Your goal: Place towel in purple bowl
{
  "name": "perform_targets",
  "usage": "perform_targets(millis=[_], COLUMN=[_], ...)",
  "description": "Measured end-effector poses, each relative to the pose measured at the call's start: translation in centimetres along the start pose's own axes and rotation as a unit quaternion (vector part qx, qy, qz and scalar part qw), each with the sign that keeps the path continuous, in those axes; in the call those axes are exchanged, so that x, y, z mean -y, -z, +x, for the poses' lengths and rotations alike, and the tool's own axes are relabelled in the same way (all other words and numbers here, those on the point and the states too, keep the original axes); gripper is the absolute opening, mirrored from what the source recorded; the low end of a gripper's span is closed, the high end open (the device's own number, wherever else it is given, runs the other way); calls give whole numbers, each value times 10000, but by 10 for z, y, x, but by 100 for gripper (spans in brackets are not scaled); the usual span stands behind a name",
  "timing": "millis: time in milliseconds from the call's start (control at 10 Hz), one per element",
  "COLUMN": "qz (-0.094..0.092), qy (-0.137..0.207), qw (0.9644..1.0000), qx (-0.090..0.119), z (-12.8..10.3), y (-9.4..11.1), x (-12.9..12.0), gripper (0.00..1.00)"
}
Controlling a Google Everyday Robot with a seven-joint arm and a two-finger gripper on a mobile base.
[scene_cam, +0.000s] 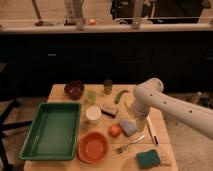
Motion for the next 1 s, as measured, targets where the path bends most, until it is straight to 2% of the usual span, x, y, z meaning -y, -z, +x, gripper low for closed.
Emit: perform_targets(millis=[400, 1000], qz=[-225, -289], qy=[-172, -175], qw=[9995, 9992], qx=[-112, -190], z=[13, 14], y=[-31, -55], x=[1, 1], gripper=[80, 80])
